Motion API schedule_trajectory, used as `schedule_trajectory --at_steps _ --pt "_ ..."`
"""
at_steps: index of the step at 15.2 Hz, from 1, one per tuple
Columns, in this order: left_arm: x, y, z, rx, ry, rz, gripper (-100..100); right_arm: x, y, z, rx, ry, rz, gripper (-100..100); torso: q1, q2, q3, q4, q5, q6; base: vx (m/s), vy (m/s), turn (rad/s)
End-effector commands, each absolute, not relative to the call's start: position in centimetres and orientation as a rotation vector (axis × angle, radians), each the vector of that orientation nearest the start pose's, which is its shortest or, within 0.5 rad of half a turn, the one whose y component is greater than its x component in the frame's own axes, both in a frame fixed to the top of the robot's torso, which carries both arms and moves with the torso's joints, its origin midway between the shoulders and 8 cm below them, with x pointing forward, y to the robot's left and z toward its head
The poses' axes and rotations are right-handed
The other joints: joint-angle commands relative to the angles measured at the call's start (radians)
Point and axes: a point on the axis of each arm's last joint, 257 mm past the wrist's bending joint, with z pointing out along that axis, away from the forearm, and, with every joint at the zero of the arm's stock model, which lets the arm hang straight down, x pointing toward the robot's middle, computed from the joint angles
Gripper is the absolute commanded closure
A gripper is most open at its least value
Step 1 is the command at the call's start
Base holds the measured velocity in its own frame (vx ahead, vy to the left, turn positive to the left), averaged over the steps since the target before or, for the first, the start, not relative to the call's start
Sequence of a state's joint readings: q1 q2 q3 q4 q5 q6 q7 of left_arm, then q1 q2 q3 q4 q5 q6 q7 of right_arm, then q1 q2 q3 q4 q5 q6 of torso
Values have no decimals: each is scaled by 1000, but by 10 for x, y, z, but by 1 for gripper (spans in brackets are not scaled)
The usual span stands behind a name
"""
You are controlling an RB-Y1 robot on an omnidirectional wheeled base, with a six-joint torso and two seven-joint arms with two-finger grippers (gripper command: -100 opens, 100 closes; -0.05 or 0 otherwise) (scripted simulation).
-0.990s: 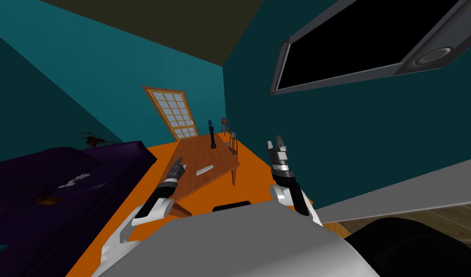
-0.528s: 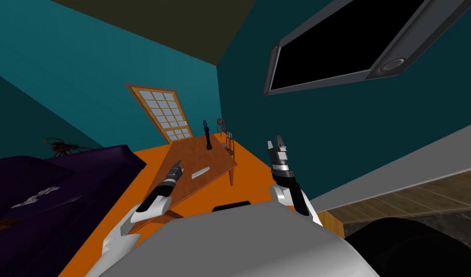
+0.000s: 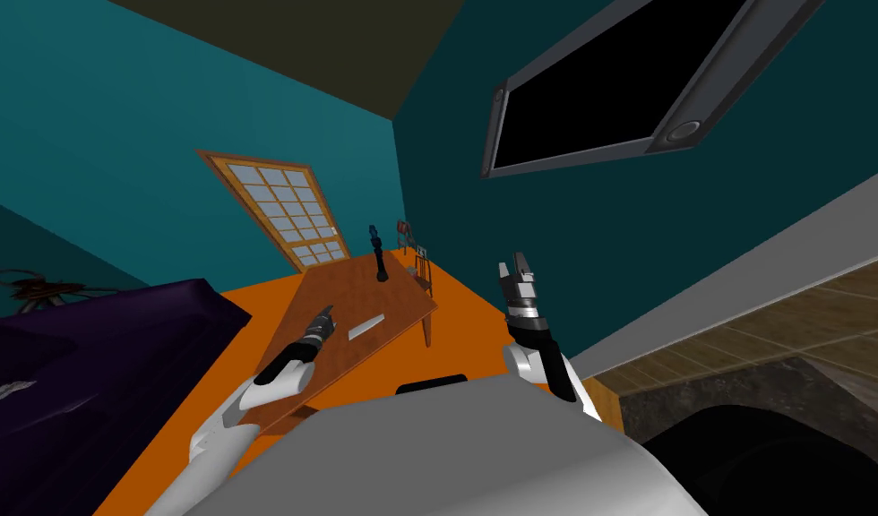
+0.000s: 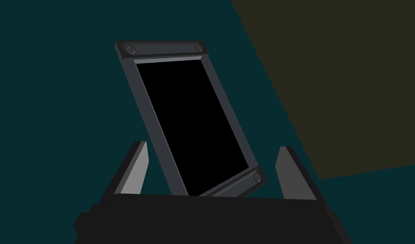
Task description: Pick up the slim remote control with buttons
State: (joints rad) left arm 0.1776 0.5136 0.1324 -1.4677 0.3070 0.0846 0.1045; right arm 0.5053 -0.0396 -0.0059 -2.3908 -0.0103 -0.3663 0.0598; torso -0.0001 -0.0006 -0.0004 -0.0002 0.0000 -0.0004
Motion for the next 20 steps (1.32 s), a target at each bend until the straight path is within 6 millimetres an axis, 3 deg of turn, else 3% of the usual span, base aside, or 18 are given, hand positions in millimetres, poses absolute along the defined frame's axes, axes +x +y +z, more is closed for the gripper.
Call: schedule_trajectory --at_steps 1,8,10,12,13,14,20 --pt "459 512 -313 -1502 1285 -778 -100 343 -277 47 633 672 1242 0 0 0 0 0 0 0 6 -8 -183" --pt "439 558 -359 -1690 1290 -645 -100 343 -277 47 633 672 1242 0 0 0 0 0 0 1 8 -3 -151" --pt "437 559 -361 -1697 1291 -638 -100 343 -277 47 633 672 1242 0 0 0 0 0 0 0 4 0 -42" --pt "427 576 -377 -1782 1284 -583 -100 343 -277 47 633 672 1242 0 0 0 0 0 0 1 8 -4 -201" --pt "430 587 -375 -1817 1261 -577 -100 343 -277 47 633 672 1242 0 0 0 0 0 0 1 15 -5 -275" --pt "420 591 -387 -1853 1267 -543 -100 343 -277 47 633 672 1242 0 0 -1 0 0 0 1 17 1 -211" --pt "390 618 -418 -2037 1232 -430 -100 343 -277 47 633 672 1242 0 0 -1 0 0 0 1 12 1 -135"
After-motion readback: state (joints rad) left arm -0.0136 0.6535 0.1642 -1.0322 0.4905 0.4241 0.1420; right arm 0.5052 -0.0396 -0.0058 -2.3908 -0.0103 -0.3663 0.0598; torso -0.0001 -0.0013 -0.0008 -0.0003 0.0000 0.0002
